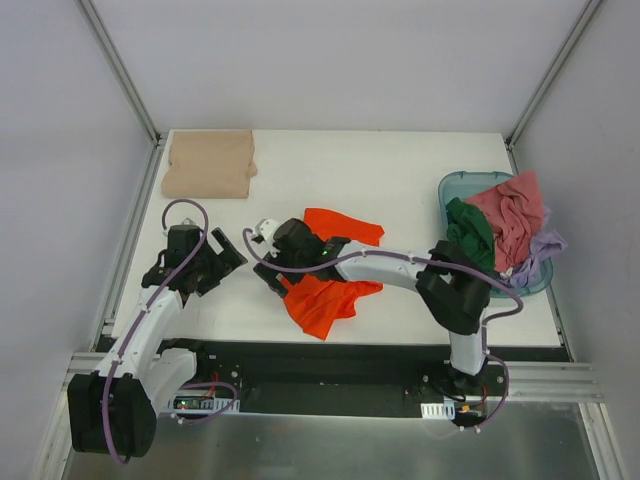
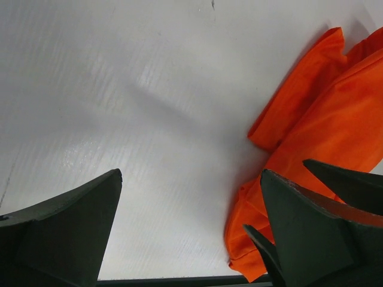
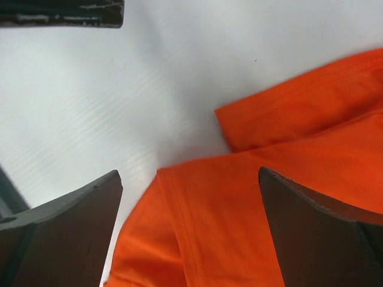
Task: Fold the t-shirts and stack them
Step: Flatten out the tshirt
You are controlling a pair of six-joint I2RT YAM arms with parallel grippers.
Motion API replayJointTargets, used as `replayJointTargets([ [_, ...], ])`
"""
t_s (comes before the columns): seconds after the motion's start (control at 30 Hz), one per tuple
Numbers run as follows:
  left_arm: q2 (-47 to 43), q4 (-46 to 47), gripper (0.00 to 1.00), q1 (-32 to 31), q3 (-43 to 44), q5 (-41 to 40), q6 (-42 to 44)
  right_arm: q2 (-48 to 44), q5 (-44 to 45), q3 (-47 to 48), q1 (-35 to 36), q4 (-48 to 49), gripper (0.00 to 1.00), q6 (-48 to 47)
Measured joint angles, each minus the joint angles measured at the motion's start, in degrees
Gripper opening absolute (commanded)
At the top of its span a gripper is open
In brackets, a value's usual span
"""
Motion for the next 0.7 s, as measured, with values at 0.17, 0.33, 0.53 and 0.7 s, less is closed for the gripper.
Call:
replayJointTargets([
  [0.17, -0.6, -0.4, 0.99, 0.0, 0.0, -1.4, 0.3, 6.6, 8.7, 4.3, 3.0, -0.7, 0.99, 1.8],
  [0.33, -0.7, -0.6, 0.99, 0.0, 0.0, -2.2, 0.6, 9.3, 18.7, 4.5, 4.9, -1.1, 0.83, 2.8],
  [0.53, -0.7, -0.8, 0.99, 0.0, 0.0, -2.2, 0.7, 10.0, 24.7, 5.0, 5.5, -0.7, 0.57, 5.2],
  [0.7, -0.7, -0.8, 0.99, 0.0, 0.0, -2.2, 0.7, 10.0, 26.6, 5.0, 5.5, 0.3, 0.51, 7.3],
])
